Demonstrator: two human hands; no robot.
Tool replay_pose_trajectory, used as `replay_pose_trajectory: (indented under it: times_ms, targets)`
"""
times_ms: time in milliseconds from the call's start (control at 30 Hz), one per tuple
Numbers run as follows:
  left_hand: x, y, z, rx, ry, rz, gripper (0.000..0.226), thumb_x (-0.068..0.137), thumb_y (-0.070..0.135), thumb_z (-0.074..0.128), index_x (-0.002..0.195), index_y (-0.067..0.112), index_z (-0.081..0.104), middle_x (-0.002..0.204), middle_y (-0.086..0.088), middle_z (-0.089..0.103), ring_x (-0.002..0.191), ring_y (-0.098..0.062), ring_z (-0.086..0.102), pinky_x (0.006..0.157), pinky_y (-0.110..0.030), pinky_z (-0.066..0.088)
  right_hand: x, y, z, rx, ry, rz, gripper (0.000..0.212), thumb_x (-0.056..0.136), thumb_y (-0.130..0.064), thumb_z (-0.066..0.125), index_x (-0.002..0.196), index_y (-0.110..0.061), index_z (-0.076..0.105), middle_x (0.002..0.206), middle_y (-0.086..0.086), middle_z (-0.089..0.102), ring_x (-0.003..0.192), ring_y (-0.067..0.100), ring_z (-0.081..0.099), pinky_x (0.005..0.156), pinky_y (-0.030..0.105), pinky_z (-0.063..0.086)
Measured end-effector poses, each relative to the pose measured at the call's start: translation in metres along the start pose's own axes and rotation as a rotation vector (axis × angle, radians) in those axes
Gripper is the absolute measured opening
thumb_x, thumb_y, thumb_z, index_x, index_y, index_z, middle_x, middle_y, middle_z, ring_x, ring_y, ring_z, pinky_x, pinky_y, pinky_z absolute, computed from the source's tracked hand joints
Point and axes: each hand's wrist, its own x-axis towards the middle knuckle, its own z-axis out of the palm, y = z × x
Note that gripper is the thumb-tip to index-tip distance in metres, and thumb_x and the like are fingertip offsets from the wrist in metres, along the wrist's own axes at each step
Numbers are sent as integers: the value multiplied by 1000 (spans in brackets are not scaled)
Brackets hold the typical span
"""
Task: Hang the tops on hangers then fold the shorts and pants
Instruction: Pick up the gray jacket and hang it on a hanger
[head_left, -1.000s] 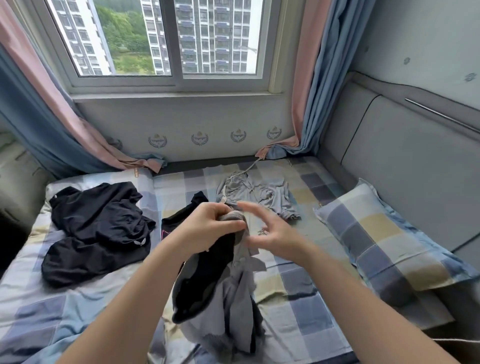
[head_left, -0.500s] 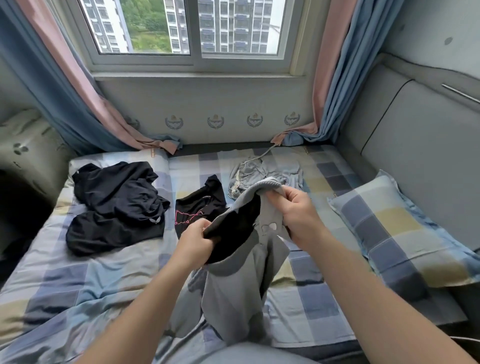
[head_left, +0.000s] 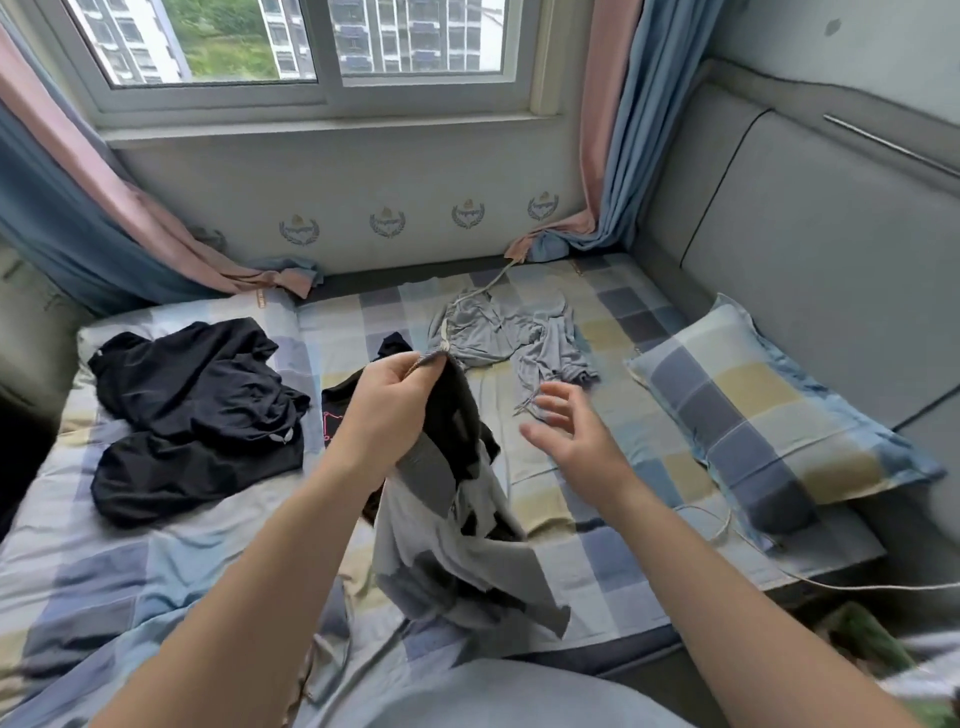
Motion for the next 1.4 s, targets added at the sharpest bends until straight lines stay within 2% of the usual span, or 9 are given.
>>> replay_pose_trajectory:
  times_ms: [100,300,400,500,733,833,1033,1200,1400]
  targets:
    - [-5,7,-4,115,-91,76,27,100,30,59,84,12,72,74,-2,66,72,-11,60,69,-30,47,-9,-12,33,-34,-188,-106,48,84,-39,70,125,-47,47,121,-33,55,111,-22,47,82,2,41]
    - [-15,20,-29,136,-173,89,26,99,33,61,86,14,73,87,-21,70,78,-19,63,76,-36,49,-1,-3,81,-277,-23,-123,20,79,-20,44,75,-39,51,66,-19,59,60,0,51,49,21,33]
    - [-13,18,-55,125,-175,68,35,95,40,62,90,7,72,88,-26,68,79,-40,64,77,-49,51,2,16,85,-477,29,-65,21,83,-3,47,84,-22,56,72,-7,63,72,18,59,59,37,45]
    - [-6,5,-84,209,-178,29,39,94,41,63,89,3,69,78,-17,61,72,-27,53,71,-42,41,-1,25,78,-453,146,63,26,85,5,52,79,-18,63,74,3,66,76,28,61,60,35,45]
    - [8,-42,-140,387,-168,69,17,95,27,66,80,28,73,72,7,68,65,-8,56,62,-25,44,-58,-13,75,9,203,176,18,98,-5,61,85,-14,70,72,-3,70,61,5,60,53,16,46]
    - [5,-59,-154,405,-280,70,23,98,32,61,85,16,73,54,11,51,47,-9,42,47,-24,37,-99,-26,105,267,255,171,24,103,-11,52,92,-10,73,87,9,73,79,20,65,71,29,51]
    - [-19,-70,-151,282,-548,2,49,100,43,55,97,-5,67,80,-6,54,71,-21,47,65,-39,36,-178,-27,162,608,509,139,31,102,-16,48,101,-14,79,106,12,75,99,25,70,81,29,55]
    - [-68,-59,-116,168,-849,-4,34,101,40,56,83,19,76,85,-8,77,78,-21,73,77,-33,55,-256,-19,185,278,887,174,36,102,-10,44,87,-21,76,84,-14,70,88,3,62,85,23,43]
    - [-147,-42,-54,215,-1198,144,30,97,47,58,85,22,72,75,-1,74,71,-15,71,73,-27,52,-341,-36,202,109,712,301,34,86,-53,70,110,-30,62,98,-3,68,80,-4,62,72,10,47]
